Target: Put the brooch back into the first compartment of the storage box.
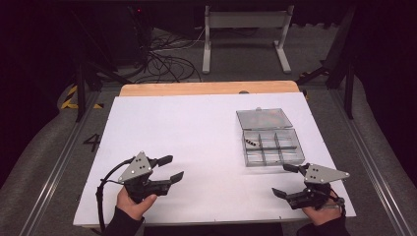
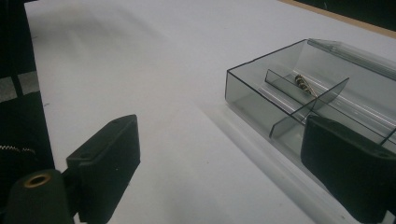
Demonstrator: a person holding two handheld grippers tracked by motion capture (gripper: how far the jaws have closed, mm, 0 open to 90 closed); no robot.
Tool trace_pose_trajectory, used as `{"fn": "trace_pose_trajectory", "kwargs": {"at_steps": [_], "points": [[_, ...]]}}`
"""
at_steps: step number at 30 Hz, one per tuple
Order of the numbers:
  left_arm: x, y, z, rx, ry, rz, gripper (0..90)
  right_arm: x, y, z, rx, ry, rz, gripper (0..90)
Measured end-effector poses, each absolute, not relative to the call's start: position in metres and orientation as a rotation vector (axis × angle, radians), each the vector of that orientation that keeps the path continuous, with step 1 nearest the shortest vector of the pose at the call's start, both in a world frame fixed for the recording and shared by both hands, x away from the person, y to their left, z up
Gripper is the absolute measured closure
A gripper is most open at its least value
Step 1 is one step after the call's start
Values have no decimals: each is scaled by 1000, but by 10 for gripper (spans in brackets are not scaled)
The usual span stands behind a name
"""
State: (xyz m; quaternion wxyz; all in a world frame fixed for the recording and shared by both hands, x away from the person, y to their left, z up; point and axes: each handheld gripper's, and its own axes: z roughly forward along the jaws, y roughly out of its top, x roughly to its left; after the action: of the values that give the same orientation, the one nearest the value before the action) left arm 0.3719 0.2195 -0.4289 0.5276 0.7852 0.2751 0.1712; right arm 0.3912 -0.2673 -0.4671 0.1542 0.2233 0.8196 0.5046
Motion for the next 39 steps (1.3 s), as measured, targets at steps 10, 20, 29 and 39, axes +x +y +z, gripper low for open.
{"fn": "trace_pose_trajectory", "kwargs": {"at_steps": [10, 20, 29, 39], "points": [[361, 239, -447, 1861, 713, 419, 358, 391, -266, -467, 641, 2351, 1445, 123], [354, 254, -463, 1875, 723, 433, 333, 391, -267, -467, 641, 2352, 1445, 122], [353, 258, -465, 1872, 740, 412, 326, 392, -266, -468, 639, 2357, 1447, 123], [354, 259, -464, 1858, 746, 390, 321, 392, -266, -468, 642, 2359, 1442, 122]]}}
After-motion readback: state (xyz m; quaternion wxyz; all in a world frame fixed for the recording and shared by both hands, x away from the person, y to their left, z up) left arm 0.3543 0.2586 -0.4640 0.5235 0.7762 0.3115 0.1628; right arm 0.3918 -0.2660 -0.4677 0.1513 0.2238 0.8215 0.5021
